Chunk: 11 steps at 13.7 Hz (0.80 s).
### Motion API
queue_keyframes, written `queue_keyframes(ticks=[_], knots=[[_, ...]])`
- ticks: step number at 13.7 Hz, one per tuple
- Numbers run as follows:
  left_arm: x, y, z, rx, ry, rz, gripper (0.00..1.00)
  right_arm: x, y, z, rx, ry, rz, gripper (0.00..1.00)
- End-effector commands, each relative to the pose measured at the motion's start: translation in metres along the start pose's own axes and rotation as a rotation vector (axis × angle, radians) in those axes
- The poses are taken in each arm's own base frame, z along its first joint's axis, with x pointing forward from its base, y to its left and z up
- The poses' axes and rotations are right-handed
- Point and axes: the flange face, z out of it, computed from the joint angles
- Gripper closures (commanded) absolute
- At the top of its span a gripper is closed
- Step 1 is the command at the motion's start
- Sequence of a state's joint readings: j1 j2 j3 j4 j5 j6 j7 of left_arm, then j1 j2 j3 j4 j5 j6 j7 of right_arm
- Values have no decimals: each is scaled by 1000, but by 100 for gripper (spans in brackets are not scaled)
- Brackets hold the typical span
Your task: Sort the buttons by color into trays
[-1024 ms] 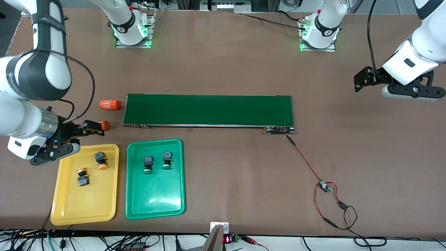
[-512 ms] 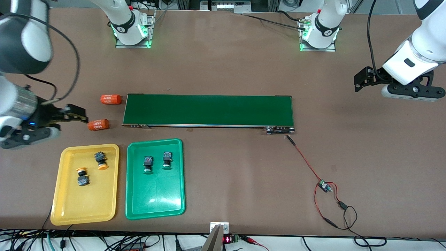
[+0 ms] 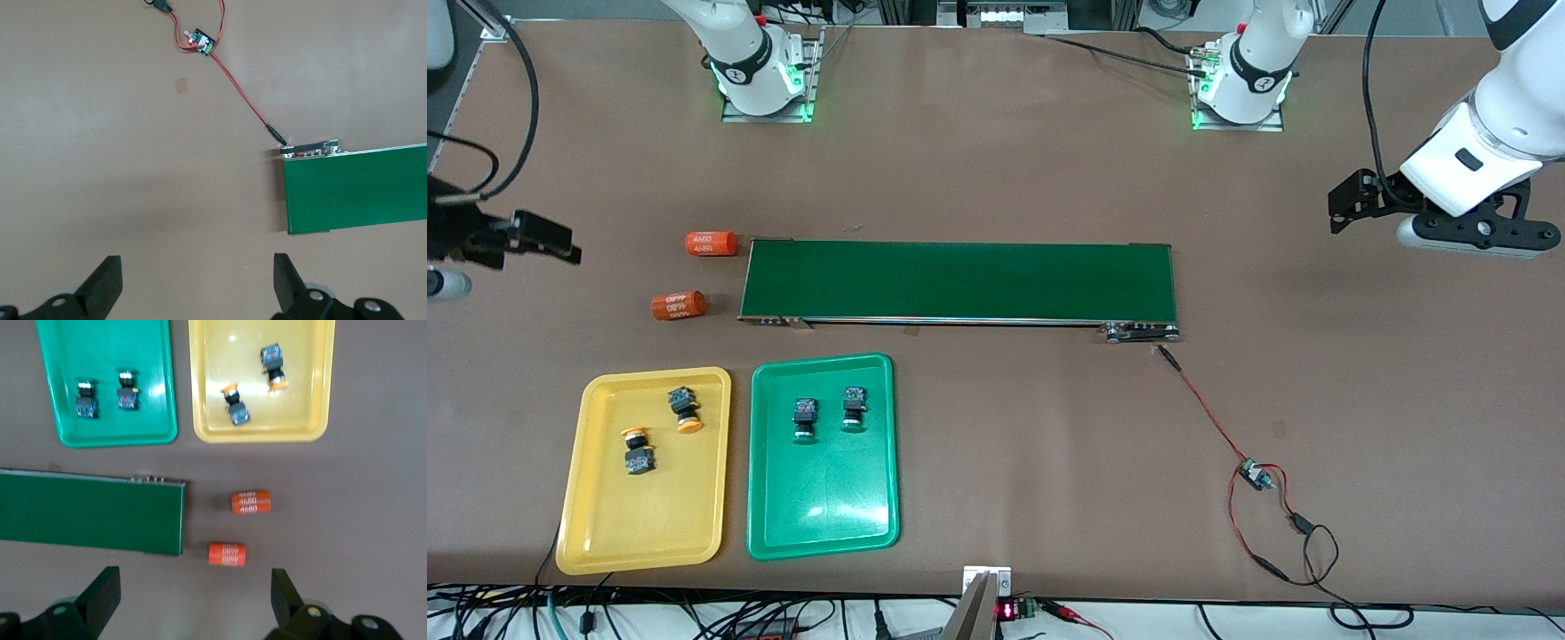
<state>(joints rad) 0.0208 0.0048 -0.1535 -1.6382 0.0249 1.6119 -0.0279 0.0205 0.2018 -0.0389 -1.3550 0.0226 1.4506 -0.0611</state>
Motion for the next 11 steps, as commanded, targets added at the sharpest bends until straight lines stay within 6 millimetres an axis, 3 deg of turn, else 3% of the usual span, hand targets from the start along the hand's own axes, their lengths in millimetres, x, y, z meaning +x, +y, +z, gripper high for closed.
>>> queue_keyframes(ticks=[1, 5, 8, 11], knots=[[0, 1, -8, 20, -3, 8, 0, -9, 5, 2, -11, 0, 30, 0], [0, 1, -8, 20, -3, 8, 0, -30, 5, 7, -12, 49, 31, 0], [0, 1, -8, 20, -3, 8, 0, -41, 0, -7, -21, 71, 22, 0], [0, 1, -8, 20, -3, 8, 0, -51, -2, -5, -18, 53, 27, 0]])
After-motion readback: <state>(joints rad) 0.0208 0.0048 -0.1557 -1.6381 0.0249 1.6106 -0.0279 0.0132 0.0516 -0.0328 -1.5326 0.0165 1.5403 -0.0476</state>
